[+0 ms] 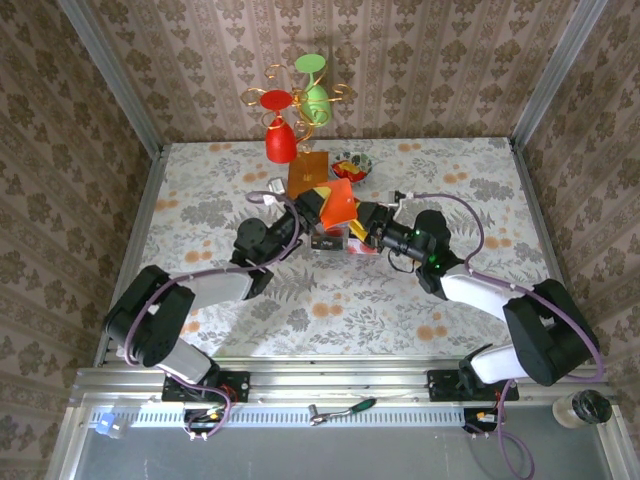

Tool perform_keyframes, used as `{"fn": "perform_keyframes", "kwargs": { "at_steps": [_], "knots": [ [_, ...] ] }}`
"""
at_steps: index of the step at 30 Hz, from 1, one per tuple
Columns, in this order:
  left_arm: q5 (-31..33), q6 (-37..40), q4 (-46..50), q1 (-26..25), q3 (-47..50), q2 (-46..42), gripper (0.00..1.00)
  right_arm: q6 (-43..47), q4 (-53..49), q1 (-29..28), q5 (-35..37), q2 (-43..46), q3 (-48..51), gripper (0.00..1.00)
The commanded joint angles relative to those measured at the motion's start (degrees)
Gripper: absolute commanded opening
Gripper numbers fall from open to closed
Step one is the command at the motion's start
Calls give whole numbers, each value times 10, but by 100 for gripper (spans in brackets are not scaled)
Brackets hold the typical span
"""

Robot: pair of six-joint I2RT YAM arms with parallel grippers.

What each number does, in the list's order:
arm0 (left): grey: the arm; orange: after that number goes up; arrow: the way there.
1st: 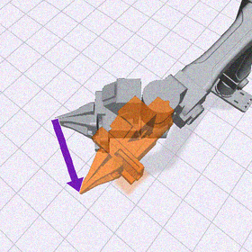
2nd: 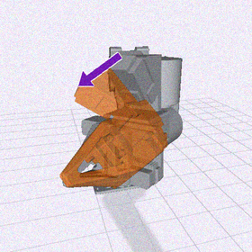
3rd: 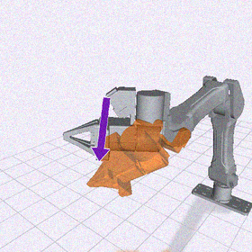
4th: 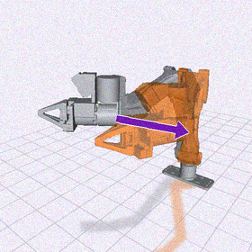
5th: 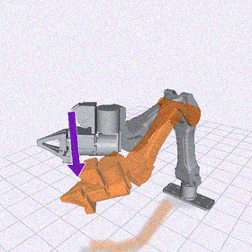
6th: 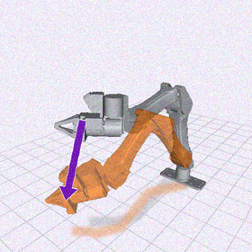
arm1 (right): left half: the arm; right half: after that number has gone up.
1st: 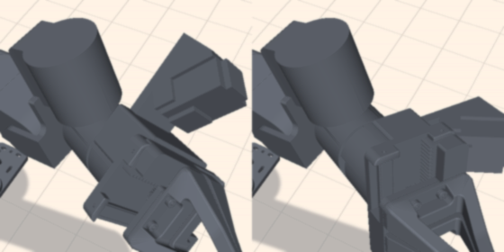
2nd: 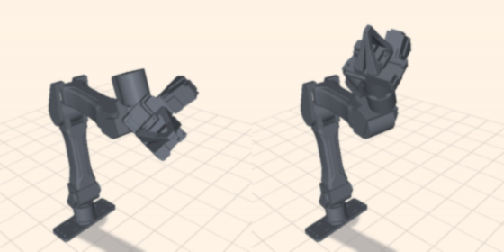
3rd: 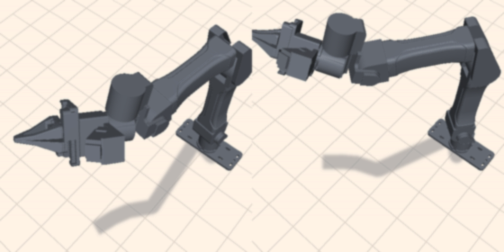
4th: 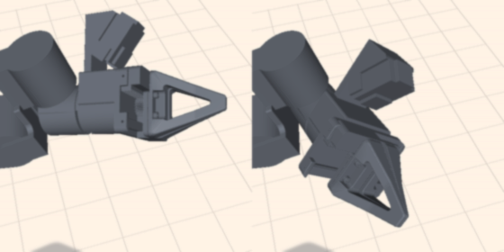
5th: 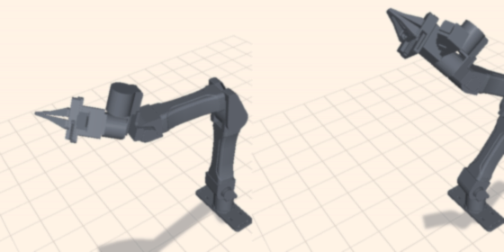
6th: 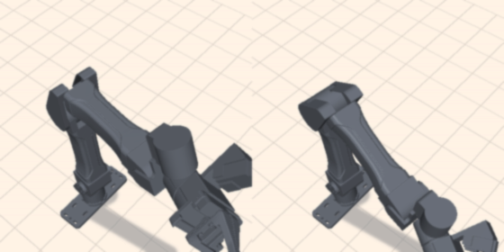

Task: Put the credit cards into the card holder

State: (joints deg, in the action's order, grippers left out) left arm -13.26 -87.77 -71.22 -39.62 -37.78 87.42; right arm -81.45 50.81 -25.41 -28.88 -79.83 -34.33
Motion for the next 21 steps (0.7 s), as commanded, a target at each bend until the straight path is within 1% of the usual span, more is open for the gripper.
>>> {"fn": "perform_keyframes", "kwargs": {
  "at_steps": [1, 2, 4, 6, 9, 13, 17, 18, 21],
  "knots": [
    [-8, -12, -28, -10, -30, 8, 0, -20, 41, 1, -37, 5, -4, 54],
    [-8, -12, -28, -11, -32, 9, 0, -32, 58, 4, -42, 5, -5, 54],
    [-7, -12, -28, -12, -34, 12, 0, -63, 105, 8, -53, -23, -8, 52],
    [-5, -11, -28, -12, -33, 14, 0, -88, 145, 10, -59, -35, -10, 45],
    [-3, -11, -28, -13, -31, 19, 0, -104, 171, 9, -66, -41, -14, 36],
    [-3, -9, -28, -14, -30, 23, 0, -105, 168, 11, -73, -34, -18, 24],
    [-2, -7, -28, -13, -30, 28, 0, -98, 152, 15, -75, -25, -16, 4],
    [-2, -7, -28, -13, -30, 29, 0, -97, 149, 16, -75, -24, -15, 0],
    [-4, -3, -28, -14, -28, 33, 0, -90, 133, 21, -75, -16, -12, 0]
  ]
}}
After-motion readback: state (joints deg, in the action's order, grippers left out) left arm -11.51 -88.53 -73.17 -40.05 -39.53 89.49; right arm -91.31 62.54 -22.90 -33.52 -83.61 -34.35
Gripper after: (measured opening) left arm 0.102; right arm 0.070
